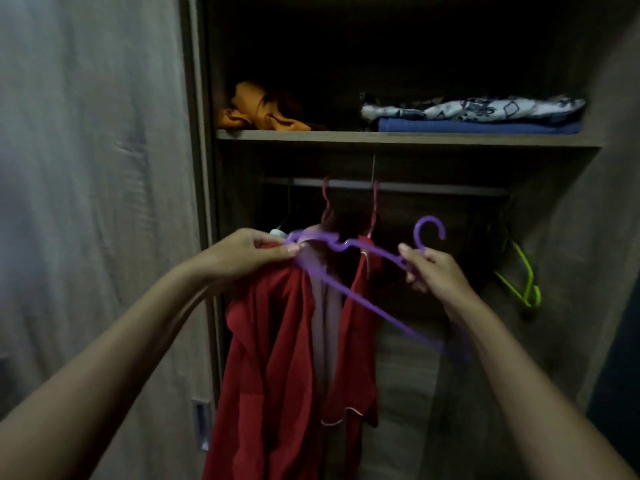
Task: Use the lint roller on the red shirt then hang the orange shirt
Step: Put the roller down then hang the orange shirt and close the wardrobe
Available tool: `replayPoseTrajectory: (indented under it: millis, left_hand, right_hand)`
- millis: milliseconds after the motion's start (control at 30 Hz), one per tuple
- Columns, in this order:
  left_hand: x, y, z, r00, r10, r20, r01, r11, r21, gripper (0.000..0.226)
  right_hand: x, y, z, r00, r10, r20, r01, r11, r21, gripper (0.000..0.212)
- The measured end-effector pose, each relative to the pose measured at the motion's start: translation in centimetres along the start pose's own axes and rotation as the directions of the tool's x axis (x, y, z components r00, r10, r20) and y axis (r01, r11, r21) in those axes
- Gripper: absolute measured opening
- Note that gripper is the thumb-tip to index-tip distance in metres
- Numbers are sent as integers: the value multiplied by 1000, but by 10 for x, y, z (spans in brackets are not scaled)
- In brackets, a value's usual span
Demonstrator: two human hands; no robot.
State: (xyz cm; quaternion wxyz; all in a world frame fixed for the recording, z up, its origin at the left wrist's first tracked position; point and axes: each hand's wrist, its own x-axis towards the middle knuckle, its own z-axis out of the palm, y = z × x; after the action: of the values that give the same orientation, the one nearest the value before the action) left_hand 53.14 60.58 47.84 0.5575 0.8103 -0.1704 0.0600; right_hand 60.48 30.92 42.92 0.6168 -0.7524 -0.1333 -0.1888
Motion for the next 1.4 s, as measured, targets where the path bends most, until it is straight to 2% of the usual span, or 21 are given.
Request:
replayPoseTrajectory:
  millis: [33,67,133,233,333,400,500,600,733,833,933,1000,1100,1167,1233,1333,1367,1400]
  left_hand:
    - [-1,1,-6,998,-46,-43,42,996,-80,15]
    - [0,1,-13,994,-77,-81,67,990,-121,16]
    - [1,0,-19,982,-95,-162,80,992,-100,22]
    - [5,-1,-3,943,-51,-329,89,991,103,17]
    - [13,0,17,908,-36,-417,106,984,146,14]
    - [16,6,21,896,-57,-441,110,989,94,12]
    - [12,19,19,902,-75,-425,60,997,-50,9]
    - [3,24,10,908,-61,-415,8,992,-128,10]
    - [-5,1,1,892,-80,-445,-6,982,-190,12]
    - [-11,-28,0,884,-160,-440,27,956,-292,10]
    - [-18,-52,3,873,-258,-414,73,909,-411,14]
    - [-22,-67,7,857,-257,-447,88,927,-364,19]
    - [-26,-83,13,834,-46,-551,56,998,1,22]
    - [-31,-83,23,830,82,-551,51,974,222,21]
    - [-34,-75,40,818,220,-531,2,923,386,20]
    - [-29,-62,70,832,379,-404,-119,835,538,22]
    - [-27,-57,78,857,392,-334,-152,813,563,23]
    - [-26,-54,82,889,377,-261,-177,808,562,25]
  right_hand:
    - [-2,-1,0,999,30,-26,-25,986,162,30]
    - [-6,-5,2,997,77,-21,-64,928,367,30]
    - [-12,-19,11,989,147,34,-131,725,677,32]
    - [-26,-46,38,987,133,86,-143,520,842,34]
    - [-41,-69,75,991,114,70,-107,354,929,35]
    - [-50,-72,95,994,108,-25,-17,369,929,36]
    - [-57,-50,115,973,72,-217,134,591,796,32]
    - [-60,-6,121,965,21,-263,133,821,555,26]
    - [-59,40,109,970,-14,-241,99,932,348,24]
    - [-59,57,90,972,-97,-212,123,986,111,27]
    - [-61,64,71,978,-160,-136,144,983,-116,40]
    - [-64,62,61,981,-178,-82,157,965,-210,37]
    - [-70,57,48,978,-205,-26,185,925,-331,33]
    - [-71,59,40,976,-217,9,201,890,-409,32]
    - [-76,61,36,967,-232,103,252,826,-504,30]
    - [-85,56,45,882,-254,397,462,634,-620,29]
    - [-86,50,46,855,-247,456,503,607,-615,28]
    - [-84,42,45,851,-243,466,505,625,-595,28]
